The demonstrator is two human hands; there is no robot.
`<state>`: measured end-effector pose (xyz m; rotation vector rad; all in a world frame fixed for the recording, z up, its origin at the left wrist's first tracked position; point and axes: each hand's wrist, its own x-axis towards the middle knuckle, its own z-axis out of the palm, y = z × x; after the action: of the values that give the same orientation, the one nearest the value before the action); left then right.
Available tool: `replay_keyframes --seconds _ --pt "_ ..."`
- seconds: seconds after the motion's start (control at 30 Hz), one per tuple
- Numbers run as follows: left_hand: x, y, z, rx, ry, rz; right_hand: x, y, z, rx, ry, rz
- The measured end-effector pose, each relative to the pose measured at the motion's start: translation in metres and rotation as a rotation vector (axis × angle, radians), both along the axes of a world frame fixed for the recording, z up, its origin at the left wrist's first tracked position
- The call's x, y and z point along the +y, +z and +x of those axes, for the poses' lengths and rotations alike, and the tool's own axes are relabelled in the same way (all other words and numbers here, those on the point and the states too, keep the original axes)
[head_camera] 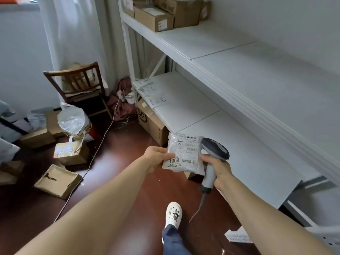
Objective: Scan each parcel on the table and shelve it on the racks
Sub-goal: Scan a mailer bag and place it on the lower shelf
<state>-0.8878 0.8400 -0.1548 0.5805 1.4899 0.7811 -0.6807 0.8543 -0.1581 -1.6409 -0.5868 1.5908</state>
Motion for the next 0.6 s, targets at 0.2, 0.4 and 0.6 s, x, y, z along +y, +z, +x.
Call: replay_keyframes --seconds 0.2,0.4,0.6 --pt "0.098 -0.006 -0.033 -0.074 0.003 -0.094 0.112 -0.025 -0.038 -0.028 0.035 -0.077" --pt "0.19 -0.032 -0.065 -0.068 0.14 -0.085 0.211 -0.046 -0.074 -0.04 0.059 -0.161" --pt "0.271 -0.076 -0.097 -0.192 0.257 -0.174 0.29 -0.073 -0.126 -0.138 -0.058 -0.179"
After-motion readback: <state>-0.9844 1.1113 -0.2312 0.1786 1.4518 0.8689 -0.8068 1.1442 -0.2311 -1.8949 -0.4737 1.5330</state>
